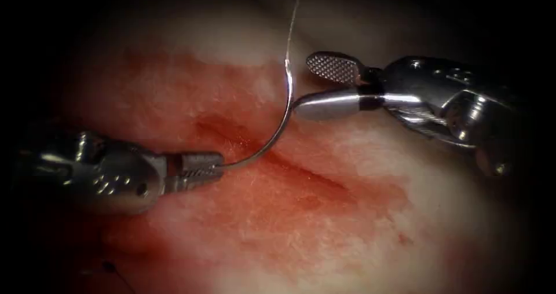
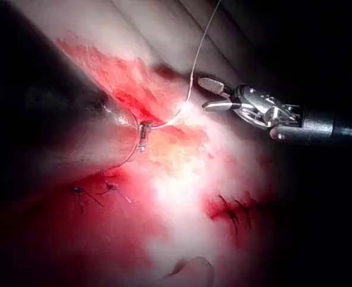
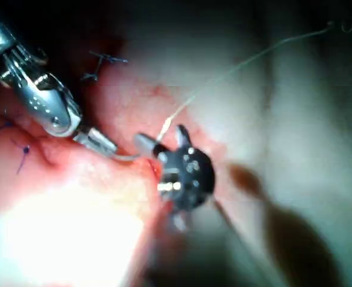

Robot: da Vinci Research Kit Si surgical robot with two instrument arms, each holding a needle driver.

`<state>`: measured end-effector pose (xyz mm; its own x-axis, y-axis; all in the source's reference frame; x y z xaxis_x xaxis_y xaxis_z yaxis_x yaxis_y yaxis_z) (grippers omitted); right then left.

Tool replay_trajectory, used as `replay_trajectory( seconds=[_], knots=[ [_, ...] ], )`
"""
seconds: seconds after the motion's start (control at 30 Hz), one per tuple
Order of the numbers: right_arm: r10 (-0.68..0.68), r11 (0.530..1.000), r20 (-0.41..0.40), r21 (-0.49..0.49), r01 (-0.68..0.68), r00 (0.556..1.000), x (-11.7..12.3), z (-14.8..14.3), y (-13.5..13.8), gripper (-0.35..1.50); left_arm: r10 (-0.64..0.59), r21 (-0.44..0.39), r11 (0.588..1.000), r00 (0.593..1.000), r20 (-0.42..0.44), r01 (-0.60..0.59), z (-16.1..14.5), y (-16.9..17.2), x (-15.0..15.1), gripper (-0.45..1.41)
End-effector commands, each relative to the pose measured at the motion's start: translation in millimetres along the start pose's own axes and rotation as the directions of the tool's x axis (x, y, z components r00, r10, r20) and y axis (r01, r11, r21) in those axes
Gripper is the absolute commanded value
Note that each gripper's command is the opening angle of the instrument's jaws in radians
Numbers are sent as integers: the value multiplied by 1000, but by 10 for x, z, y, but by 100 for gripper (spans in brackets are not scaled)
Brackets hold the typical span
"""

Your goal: Wound Closure

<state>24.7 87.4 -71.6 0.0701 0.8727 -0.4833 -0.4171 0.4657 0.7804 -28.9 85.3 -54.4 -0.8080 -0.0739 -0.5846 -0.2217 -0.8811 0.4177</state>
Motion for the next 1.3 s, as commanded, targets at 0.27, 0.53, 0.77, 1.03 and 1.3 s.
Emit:
replay_trajectory(
  seconds=[0.27, 0.53, 0.77, 1.03, 1.3],
  knots=[
    [44, 998, 30, -55, -42, 999, -9, 18, 1, 100, 4, 23, 1000, 1000, -12, -4, 0, 3, 10, -35],
    [69, 996, 38, -58, -67, 997, -10, 32, -3, 100, 18, 35, 999, 999, -27, -17, -3, 2, 16, -35],
    [127, 991, 26, -37, -126, 992, -6, 40, -10, -23, 26, 33, 999, 999, -31, -25, -3, 3, 16, -35],
    [148, 987, 9, -67, -147, 989, -3, 38, -15, -35, 27, 44, 999, 999, -40, -26, -5, -1, 18, 32],
    [56, 995, 9, -84, -55, 998, 1, 35, -11, -35, -364, -204, 920, 924, -120, 335, -7, -4, 34, 56]
  ],
)
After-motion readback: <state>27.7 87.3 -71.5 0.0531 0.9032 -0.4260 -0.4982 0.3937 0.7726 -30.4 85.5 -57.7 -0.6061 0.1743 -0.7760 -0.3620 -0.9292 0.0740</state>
